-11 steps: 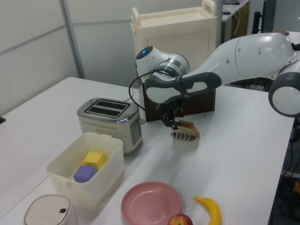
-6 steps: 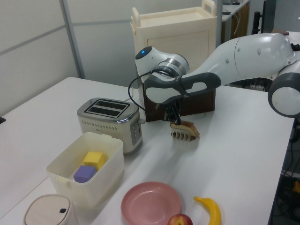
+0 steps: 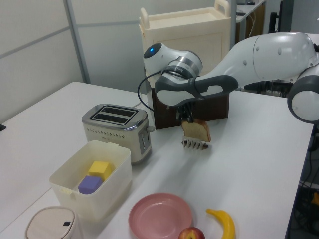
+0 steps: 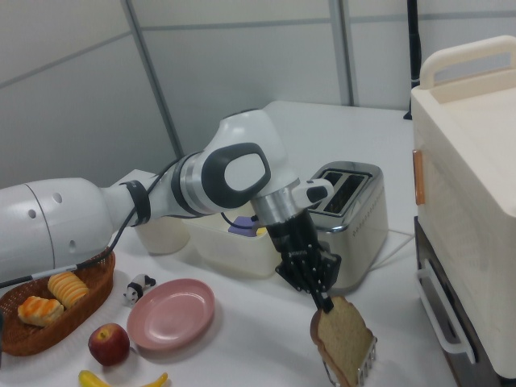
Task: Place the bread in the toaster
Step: 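Close the gripper on the bread slice and lift it from the rack, then carry the bread slice over the toaster and align it with a slot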
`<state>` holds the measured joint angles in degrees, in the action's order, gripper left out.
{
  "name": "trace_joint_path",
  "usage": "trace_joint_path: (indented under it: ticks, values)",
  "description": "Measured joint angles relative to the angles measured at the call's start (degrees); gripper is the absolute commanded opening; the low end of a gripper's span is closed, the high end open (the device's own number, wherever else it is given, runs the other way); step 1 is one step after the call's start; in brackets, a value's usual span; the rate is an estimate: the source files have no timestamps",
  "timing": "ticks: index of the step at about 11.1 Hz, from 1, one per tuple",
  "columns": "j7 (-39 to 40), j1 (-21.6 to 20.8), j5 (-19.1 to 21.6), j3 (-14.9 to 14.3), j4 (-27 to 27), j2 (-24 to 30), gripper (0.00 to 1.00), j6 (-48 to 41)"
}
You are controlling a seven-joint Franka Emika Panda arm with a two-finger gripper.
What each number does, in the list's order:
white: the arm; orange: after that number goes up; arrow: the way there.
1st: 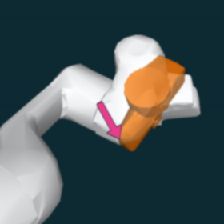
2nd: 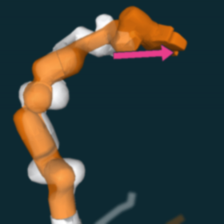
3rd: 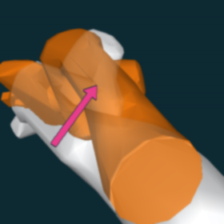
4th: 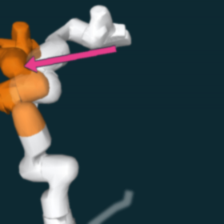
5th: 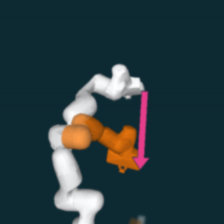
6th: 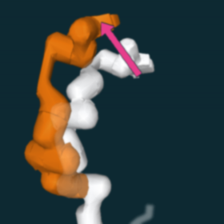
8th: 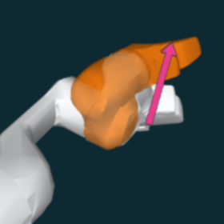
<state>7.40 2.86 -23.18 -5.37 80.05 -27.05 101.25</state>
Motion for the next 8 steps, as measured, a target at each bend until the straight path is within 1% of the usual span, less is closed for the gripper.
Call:
trace_joint_path:
  ticks: [1, 3, 4, 6, 8]
  values:
    - [0.06, 0.08, -0.08, -0.13, -0.45, 0.48, 0.05, 0.0]
    - [0.07, 0.18, -0.05, -0.33, -1.61, 1.69, 0.01, 0.0]
    - [0.06, 0.24, 1.39, -0.33, -2.36, 2.25, 0.0, 0.0]
    - [0.06, 0.19, 7.52, -0.29, -4.22, 2.63, 0.0, 0.05]
    - [-1.59, 0.06, 13.1, -0.22, -5.66, 2.7, 0.0, 4.03]
